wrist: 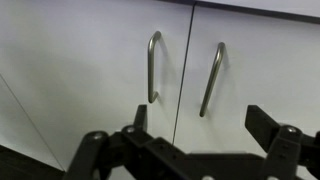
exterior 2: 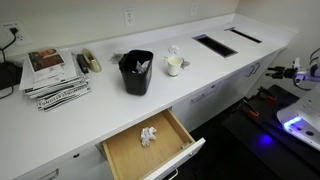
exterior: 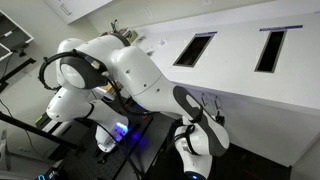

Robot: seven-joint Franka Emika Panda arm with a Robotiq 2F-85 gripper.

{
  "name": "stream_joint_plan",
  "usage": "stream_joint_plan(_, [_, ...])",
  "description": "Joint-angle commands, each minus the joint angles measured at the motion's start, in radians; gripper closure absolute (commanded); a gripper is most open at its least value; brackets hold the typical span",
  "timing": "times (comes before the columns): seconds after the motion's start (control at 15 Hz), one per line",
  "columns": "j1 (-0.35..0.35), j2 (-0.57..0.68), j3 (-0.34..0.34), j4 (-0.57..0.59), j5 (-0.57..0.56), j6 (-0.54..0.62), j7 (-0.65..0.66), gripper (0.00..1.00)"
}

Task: Open the first door of the bottom kitchen cabinet on the right

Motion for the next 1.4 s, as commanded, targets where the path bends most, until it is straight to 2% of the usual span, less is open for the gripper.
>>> stream_joint_plan(0.0, [0.005, 0.046, 0.012, 0.039, 0.085, -0.005, 0.033, 0.00])
stream_joint_plan(0.2, [0.001, 0.085, 0.020, 0.077, 0.134, -0.022, 0.049, 0.00])
stream_joint_plan(0.6, [0.003, 0.122, 0.033, 0.124, 0.141, -0.062, 0.123, 0.00])
stream_joint_plan(0.93, [0.012, 0.124, 0.050, 0.133, 0.160, -0.060, 0.144, 0.00])
stream_joint_plan(1.33, [0.026, 0.126, 0.068, 0.127, 0.236, -0.040, 0.151, 0.00])
